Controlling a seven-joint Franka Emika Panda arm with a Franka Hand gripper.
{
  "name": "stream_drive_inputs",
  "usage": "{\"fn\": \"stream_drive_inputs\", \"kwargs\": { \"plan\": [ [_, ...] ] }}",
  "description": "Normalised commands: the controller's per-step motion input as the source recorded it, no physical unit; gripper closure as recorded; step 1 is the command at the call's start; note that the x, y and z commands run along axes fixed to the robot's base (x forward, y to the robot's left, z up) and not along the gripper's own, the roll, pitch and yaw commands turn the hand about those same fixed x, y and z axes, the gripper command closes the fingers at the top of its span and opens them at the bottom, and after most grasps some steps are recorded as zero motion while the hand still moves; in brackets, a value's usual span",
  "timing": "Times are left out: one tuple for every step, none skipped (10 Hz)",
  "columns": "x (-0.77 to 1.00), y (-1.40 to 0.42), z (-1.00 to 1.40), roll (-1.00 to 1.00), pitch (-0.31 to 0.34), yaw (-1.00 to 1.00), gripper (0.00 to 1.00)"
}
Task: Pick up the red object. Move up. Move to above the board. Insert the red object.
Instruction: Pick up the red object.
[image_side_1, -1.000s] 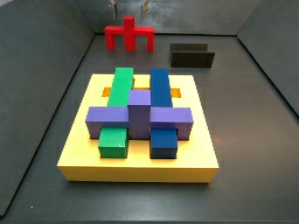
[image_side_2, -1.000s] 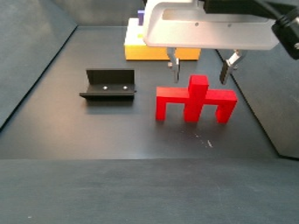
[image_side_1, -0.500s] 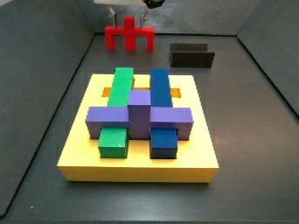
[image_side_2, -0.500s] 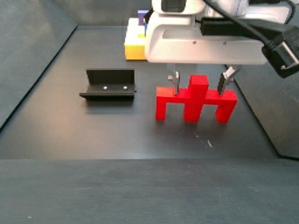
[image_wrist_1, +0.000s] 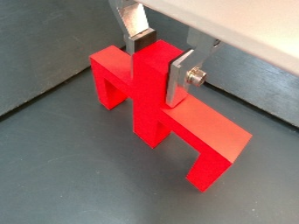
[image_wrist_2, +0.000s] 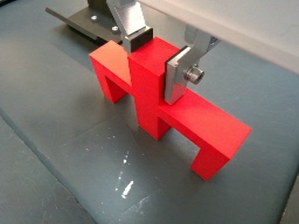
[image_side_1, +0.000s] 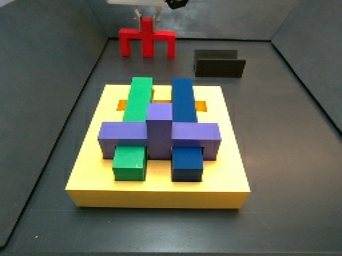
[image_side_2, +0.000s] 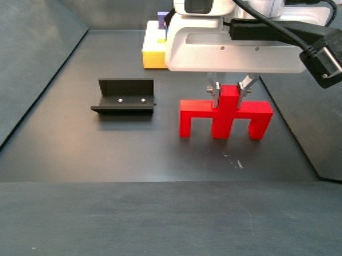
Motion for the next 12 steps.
{"fn": "stream_drive_inputs", "kwargs": {
  "plan": [
    [0.0, 0.0, 0.0, 0.0, 0.0, 0.0, 1.0],
    [0.0, 0.0, 0.0, 0.0, 0.0, 0.0, 1.0],
    [0.0, 0.0, 0.0, 0.0, 0.0, 0.0, 1.0],
    [0.0, 0.0, 0.0, 0.0, 0.0, 0.0, 1.0],
    [0.0, 0.0, 0.0, 0.0, 0.0, 0.0, 1.0],
    [0.0, 0.0, 0.0, 0.0, 0.0, 0.0, 1.0],
    [0.0, 0.0, 0.0, 0.0, 0.0, 0.0, 1.0],
    [0.0, 0.0, 0.0, 0.0, 0.0, 0.0, 1.0],
    [0.0, 0.0, 0.0, 0.0, 0.0, 0.0, 1.0],
    [0.0, 0.0, 0.0, 0.0, 0.0, 0.0, 1.0],
    [0.0, 0.0, 0.0, 0.0, 0.0, 0.0, 1.0],
    [0.0, 0.0, 0.0, 0.0, 0.0, 0.0, 1.0]
  ]
}}
